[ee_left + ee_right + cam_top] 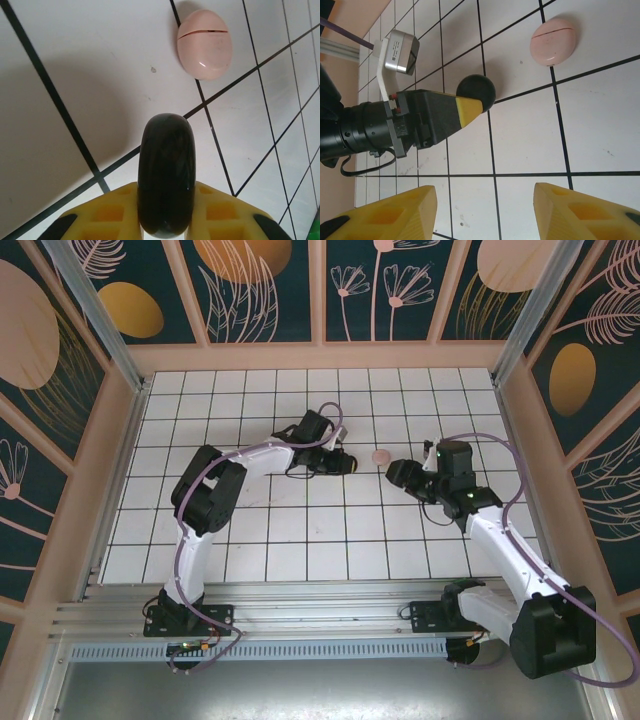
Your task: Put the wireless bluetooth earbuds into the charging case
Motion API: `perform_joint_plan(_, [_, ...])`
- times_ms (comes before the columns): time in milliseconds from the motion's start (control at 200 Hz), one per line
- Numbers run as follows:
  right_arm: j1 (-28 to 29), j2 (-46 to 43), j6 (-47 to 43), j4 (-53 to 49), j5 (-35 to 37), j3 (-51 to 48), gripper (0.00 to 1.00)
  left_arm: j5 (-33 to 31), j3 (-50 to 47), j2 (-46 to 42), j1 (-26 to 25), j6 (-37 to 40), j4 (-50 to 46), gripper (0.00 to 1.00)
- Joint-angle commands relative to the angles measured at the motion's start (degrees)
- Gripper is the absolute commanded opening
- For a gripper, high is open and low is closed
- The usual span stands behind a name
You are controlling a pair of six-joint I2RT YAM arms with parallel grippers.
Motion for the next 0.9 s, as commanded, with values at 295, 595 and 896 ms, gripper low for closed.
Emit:
perform_joint_plan(295, [1.08, 0.94, -0.51, -3.08, 3.03, 1.86, 0.54, -7.21, 5.12, 2.09, -0.03, 3.62, -9.10, 0.39])
perform_joint_plan(595, [1.08, 1.06, -1.82, -2.40, 5.53, 2.10, 0.56, -17.29, 6.14, -1.08, 0.55, 7.14, -14.60, 0.63])
perform_joint_plan(896, [0.31, 0.55, -6.35, 3.19, 15.78, 0.37, 0.60, -28.05, -0.20, -12.17, 4.45, 8.95, -12.97, 0.74])
